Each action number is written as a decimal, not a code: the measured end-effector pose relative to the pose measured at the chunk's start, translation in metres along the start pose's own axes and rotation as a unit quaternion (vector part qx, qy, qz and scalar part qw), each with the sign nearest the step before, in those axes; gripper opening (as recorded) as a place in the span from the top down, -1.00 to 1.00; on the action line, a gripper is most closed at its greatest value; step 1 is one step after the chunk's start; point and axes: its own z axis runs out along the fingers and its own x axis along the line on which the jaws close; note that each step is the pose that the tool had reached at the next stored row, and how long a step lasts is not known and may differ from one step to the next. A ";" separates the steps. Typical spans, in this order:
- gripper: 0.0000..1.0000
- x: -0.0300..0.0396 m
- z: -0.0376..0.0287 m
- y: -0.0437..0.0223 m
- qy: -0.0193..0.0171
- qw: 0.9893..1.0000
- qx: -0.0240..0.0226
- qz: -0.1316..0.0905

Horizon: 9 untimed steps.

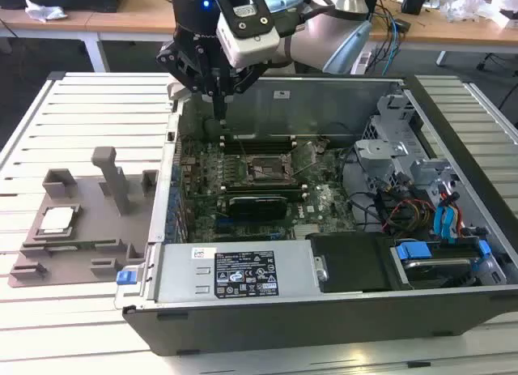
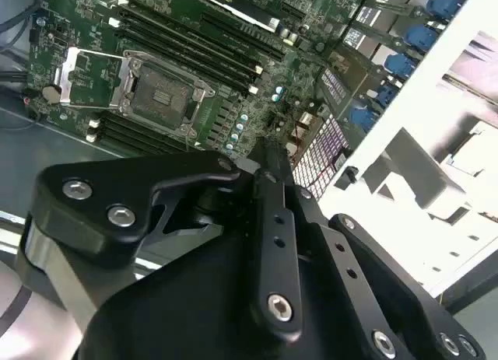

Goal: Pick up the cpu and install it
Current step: 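Reach for the cpu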

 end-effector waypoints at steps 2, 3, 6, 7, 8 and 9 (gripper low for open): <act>0.79 0.0165 -0.0004 -0.0012 0.000 1.000 0.001 0.000; 0.79 0.0196 -0.0005 -0.0014 0.000 1.000 0.001 0.000; 0.79 0.0239 -0.0005 -0.0018 0.000 1.000 0.001 0.000; 0.79 0.0254 -0.0005 -0.0019 0.000 1.000 0.001 0.000; 0.79 0.0266 -0.0005 -0.0020 0.000 1.000 0.002 0.000; 0.79 0.0272 -0.0006 -0.0020 0.000 1.000 0.002 0.000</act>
